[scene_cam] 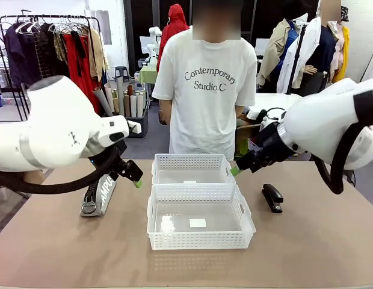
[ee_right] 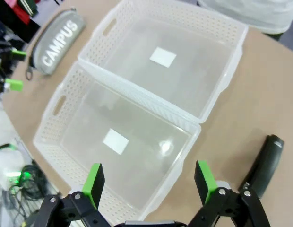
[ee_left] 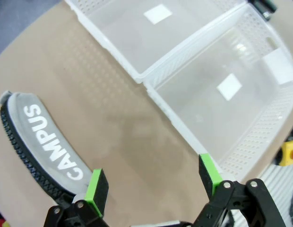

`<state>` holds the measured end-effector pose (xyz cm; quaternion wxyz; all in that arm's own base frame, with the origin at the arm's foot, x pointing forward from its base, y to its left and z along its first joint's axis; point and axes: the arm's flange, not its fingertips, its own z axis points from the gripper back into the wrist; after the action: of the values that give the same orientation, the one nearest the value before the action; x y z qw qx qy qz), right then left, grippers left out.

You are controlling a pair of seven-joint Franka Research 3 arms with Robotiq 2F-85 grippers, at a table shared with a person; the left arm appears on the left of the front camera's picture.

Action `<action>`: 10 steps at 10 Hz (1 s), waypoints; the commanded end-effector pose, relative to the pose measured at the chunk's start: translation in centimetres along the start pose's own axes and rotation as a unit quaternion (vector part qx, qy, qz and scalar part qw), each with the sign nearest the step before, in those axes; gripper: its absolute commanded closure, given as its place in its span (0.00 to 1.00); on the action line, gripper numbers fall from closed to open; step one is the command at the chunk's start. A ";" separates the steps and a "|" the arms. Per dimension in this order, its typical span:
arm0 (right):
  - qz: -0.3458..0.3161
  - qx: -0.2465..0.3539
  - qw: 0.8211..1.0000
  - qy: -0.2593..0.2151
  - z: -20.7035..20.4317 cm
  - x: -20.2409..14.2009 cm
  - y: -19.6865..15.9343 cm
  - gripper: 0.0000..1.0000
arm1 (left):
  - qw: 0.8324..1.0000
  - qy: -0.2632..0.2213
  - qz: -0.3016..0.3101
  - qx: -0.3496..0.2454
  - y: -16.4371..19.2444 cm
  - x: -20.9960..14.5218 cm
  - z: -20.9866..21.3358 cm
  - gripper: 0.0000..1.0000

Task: Distribute items into two baskets.
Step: Pick up the Pencil pouch that the person points to.

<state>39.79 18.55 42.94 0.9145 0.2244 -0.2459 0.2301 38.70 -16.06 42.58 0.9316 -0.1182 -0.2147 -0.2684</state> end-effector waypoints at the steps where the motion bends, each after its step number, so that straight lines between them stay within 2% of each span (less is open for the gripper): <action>1: -0.041 0.059 0.997 -0.024 0.2 1.4 -0.9 0.00 | 0.997 0.005 0.009 -0.075 1.8 0.5 1.4 0.00; 5: -0.116 0.138 0.982 -0.057 1.7 2.6 -3.2 0.00 | 0.990 0.012 0.053 -0.127 2.8 1.2 1.6 0.00; 6: -0.112 0.147 0.981 -0.055 1.5 2.4 -3.2 0.00 | 0.991 0.006 0.041 -0.128 2.8 1.0 1.6 0.00; 7: -0.113 0.116 0.986 -0.047 3.0 2.5 -2.1 0.00 | 0.992 0.017 0.048 -0.113 2.1 0.9 2.2 0.00; 10: -0.113 0.116 0.986 -0.047 3.0 2.5 -2.1 0.00 | 0.992 0.017 0.048 -0.113 2.1 0.9 2.2 0.00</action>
<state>41.67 16.06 45.69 0.8936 0.3574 -0.2302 0.1440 39.83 -14.15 44.58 0.9291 -0.2213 -0.1615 -0.2483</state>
